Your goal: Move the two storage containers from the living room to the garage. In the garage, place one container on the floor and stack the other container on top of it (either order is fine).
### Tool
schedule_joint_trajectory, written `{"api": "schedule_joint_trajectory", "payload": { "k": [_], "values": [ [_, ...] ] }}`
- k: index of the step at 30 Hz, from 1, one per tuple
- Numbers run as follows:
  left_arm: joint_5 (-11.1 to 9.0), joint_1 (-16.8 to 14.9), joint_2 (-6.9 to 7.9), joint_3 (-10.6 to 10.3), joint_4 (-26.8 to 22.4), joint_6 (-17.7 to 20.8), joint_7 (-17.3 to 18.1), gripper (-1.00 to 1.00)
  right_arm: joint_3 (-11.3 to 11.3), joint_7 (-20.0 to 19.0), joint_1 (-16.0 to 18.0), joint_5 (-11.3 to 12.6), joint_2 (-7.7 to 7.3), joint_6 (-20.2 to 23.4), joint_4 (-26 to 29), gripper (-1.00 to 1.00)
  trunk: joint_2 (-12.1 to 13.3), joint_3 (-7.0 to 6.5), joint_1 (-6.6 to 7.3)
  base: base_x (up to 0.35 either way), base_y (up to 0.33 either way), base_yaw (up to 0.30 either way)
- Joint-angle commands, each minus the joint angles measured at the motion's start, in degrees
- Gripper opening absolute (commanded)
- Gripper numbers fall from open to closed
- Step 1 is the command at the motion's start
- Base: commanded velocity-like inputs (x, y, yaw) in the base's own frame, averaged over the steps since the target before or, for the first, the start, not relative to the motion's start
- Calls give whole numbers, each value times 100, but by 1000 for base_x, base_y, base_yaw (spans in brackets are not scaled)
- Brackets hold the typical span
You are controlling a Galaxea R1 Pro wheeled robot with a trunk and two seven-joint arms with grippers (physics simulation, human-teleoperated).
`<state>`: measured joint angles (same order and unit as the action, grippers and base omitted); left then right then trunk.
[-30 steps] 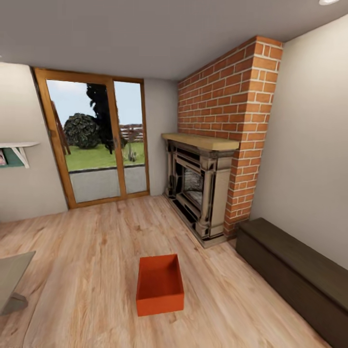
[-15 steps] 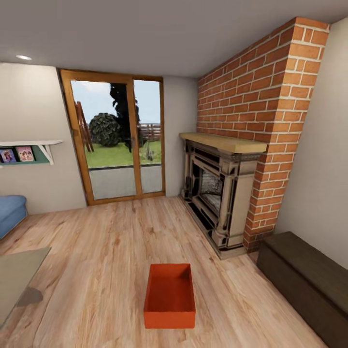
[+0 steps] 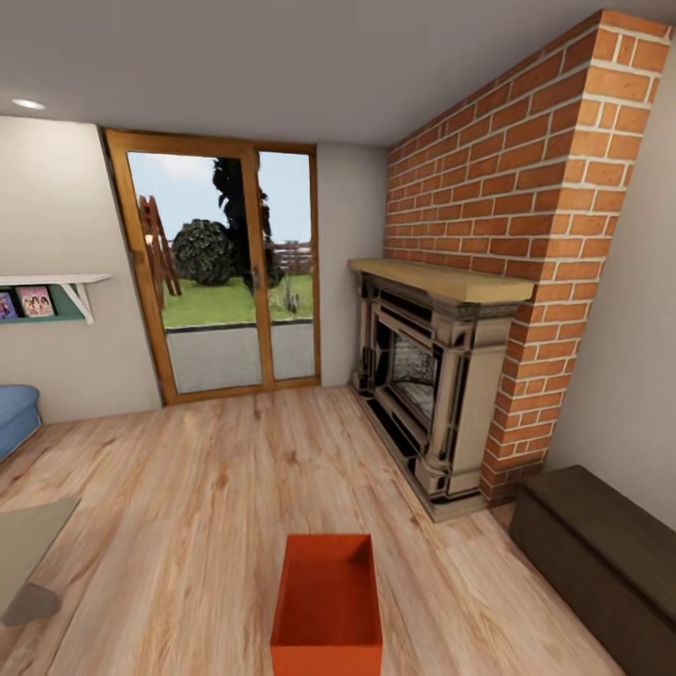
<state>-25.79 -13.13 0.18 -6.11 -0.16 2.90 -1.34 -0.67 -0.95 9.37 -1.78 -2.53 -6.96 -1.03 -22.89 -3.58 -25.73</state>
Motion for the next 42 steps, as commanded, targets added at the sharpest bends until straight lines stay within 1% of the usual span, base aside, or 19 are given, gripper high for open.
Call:
{"api": "schedule_joint_trajectory", "payload": {
  "k": [1,8,18,38,42],
  "values": [
    [-49,0,0,-49,-2,19,-11,100,-4,-10,4,-21,1,-17,-11,100,-3,2,-5,324,0,0],
    [-49,1,6,-49,-2,15,-7,100,-4,-10,4,-16,0,-18,-11,100,-3,2,-5,277,0,0],
    [-60,-1,17,-49,-2,-93,-12,100,-4,-10,4,-16,-2,-25,-10,100,-3,2,-5,77,0,0],
    [-67,0,18,-49,-2,-105,-10,100,-4,-10,4,-19,-8,-22,-11,100,-3,2,-5,307,0,0],
    [-67,-1,24,-49,-2,-112,-14,100,-4,-10,4,-19,-11,-24,-11,100,-3,2,-5,188,0,0]
  ]
}}
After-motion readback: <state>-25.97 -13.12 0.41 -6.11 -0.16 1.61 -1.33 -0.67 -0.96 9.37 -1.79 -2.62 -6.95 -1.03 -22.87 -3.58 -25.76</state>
